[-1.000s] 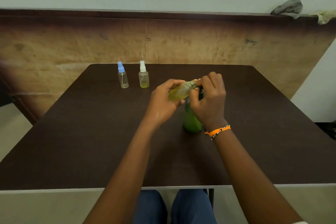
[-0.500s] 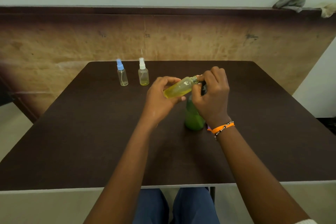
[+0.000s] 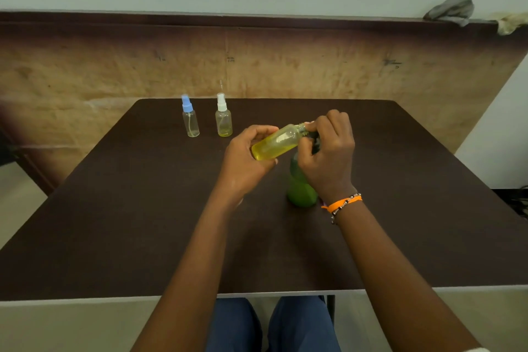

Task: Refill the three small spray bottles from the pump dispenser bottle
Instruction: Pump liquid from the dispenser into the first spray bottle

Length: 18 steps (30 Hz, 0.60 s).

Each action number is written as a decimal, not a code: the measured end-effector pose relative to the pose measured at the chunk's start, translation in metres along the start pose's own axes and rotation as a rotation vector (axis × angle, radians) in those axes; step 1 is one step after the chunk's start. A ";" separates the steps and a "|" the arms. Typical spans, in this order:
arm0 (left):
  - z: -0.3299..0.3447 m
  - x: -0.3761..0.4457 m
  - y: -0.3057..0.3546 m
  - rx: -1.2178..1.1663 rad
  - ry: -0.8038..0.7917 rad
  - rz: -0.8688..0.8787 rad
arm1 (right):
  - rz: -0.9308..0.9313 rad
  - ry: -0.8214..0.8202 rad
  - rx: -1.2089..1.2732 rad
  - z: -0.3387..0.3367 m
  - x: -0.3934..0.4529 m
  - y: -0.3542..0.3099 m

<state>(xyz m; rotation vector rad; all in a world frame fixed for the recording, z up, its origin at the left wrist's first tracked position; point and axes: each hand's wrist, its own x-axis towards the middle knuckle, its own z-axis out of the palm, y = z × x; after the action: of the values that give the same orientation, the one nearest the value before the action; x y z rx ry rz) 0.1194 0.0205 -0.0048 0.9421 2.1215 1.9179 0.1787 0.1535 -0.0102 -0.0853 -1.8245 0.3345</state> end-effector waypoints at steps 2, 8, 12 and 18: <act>0.001 -0.001 0.000 -0.022 -0.006 -0.008 | -0.003 0.027 0.001 0.001 -0.005 0.003; 0.001 -0.002 -0.004 -0.026 -0.016 -0.035 | 0.020 0.033 -0.007 0.006 -0.011 0.005; 0.003 -0.003 -0.001 -0.050 -0.003 -0.040 | 0.027 0.004 -0.014 0.000 -0.006 0.001; 0.006 -0.003 0.000 -0.054 -0.015 -0.043 | 0.030 0.047 -0.017 0.002 -0.004 0.007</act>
<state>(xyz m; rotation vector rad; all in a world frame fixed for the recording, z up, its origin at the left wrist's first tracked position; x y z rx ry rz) 0.1244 0.0239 -0.0065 0.8907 2.0534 1.9311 0.1767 0.1587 -0.0160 -0.1314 -1.7812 0.3360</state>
